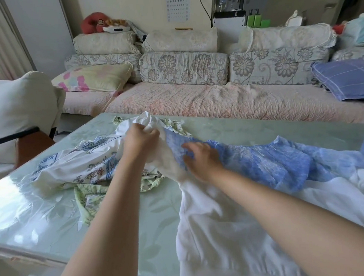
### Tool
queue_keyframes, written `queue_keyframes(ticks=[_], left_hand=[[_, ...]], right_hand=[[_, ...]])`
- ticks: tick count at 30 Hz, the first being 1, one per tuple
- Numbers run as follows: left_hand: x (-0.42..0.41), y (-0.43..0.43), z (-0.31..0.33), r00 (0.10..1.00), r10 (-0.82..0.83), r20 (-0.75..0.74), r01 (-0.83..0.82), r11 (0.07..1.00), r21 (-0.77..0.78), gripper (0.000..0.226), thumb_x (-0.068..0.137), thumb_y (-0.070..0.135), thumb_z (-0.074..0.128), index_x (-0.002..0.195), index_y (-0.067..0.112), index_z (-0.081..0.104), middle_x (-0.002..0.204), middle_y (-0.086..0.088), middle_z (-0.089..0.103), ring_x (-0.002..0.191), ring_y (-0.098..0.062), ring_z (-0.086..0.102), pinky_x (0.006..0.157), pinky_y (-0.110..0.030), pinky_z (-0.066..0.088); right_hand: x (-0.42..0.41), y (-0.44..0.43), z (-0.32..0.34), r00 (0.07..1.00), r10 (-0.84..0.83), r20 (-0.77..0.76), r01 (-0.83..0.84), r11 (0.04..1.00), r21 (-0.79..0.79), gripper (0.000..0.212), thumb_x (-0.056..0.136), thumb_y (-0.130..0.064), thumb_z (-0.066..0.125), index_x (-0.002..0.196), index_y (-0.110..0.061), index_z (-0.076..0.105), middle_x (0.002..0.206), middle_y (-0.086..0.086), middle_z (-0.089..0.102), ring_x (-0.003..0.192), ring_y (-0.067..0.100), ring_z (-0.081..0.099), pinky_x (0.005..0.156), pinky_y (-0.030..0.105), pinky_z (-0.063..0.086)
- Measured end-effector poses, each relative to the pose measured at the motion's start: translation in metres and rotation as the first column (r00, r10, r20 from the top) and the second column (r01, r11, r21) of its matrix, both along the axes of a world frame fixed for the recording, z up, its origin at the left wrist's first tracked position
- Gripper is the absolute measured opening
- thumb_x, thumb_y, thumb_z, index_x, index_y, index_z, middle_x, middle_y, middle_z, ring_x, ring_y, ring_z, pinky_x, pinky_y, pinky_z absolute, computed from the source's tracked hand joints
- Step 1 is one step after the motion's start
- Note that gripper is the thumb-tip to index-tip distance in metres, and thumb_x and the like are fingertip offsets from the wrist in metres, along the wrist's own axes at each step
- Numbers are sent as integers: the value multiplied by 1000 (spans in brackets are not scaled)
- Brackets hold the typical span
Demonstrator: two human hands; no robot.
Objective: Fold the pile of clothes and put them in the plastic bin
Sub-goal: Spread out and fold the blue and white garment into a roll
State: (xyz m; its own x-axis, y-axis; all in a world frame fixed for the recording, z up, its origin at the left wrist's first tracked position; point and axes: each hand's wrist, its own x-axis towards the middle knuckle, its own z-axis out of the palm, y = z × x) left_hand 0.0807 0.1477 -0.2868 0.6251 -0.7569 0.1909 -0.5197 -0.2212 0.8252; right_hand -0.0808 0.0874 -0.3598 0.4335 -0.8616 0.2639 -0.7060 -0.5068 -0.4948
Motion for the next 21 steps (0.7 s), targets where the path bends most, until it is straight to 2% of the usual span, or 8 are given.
queue_keyframes(ticks=[3, 6, 7, 9, 12, 16, 18, 21], left_hand=[[-36, -2, 7, 858, -347, -379, 347, 935, -72, 26, 93, 32, 64, 109, 16, 53, 96, -13, 64, 76, -26, 70, 61, -34, 59], [-72, -13, -5, 557, -569, -605, 651, 752, -108, 25, 102, 27, 51, 125, 22, 45, 115, -20, 64, 88, -36, 72, 69, -39, 60], [-79, -18, -10, 572, -581, -578, 651, 751, -111, 24, 103, 20, 48, 126, 21, 45, 111, -17, 68, 87, -34, 72, 67, -34, 59], [-89, -27, -19, 756, -530, -383, 526, 841, -126, 30, 97, 3, 42, 123, 15, 52, 91, -5, 73, 72, -24, 73, 56, -24, 54], [-86, -37, -41, 930, -342, 138, 359, 924, -129, 37, 86, -6, 37, 99, 14, 64, 90, 0, 71, 78, -19, 68, 67, -25, 49], [-79, -44, -74, 735, -456, 502, 464, 878, 119, 36, 91, 12, 56, 125, 19, 63, 135, -3, 56, 124, -24, 48, 99, -30, 38], [-78, -45, -88, 632, -622, 462, 506, 783, 362, 59, 89, 39, 60, 145, 34, 40, 158, 3, 30, 144, -22, 24, 113, -44, 30], [-72, -49, -95, 639, -715, 285, 377, 613, 694, 87, 85, 68, 49, 154, 41, 4, 164, 9, -8, 151, -20, -8, 119, -54, 11]], right_hand=[[-12, 2, 27, 833, -147, 533, -22, 954, 298, 45, 88, -59, 42, 96, -25, 70, 100, 3, 72, 100, 27, 65, 90, 41, 52], [-36, -2, 42, 723, -267, 637, -96, 875, 475, 57, 87, -70, 46, 113, -24, 68, 106, 0, 71, 98, 20, 67, 84, 35, 52], [-43, -4, 43, 737, -292, 609, -74, 862, 502, 61, 82, -71, 52, 115, -22, 66, 108, 0, 70, 100, 20, 66, 85, 35, 52], [-58, -6, 36, 852, -340, 399, 115, 864, 490, 73, 73, -62, 67, 131, -20, 57, 121, 1, 64, 113, 24, 62, 97, 38, 50], [-71, -13, 19, 915, -379, 135, 320, 889, 326, 37, 89, -19, 58, 126, -16, 58, 125, 4, 63, 118, 30, 59, 92, 31, 48], [-79, -18, 18, 860, -488, 151, 437, 856, 275, 27, 96, -15, 48, 121, -12, 58, 124, 12, 63, 114, 34, 58, 82, 31, 41], [-83, -24, 14, 857, -495, 144, 447, 852, 272, 36, 98, -16, 47, 135, -15, 46, 135, 12, 56, 122, 34, 54, 92, 35, 43], [-87, -31, 9, 895, -445, 25, 440, 892, 109, 51, 93, -9, 54, 140, -14, 32, 137, 16, 44, 116, 38, 55, 87, 41, 44]])
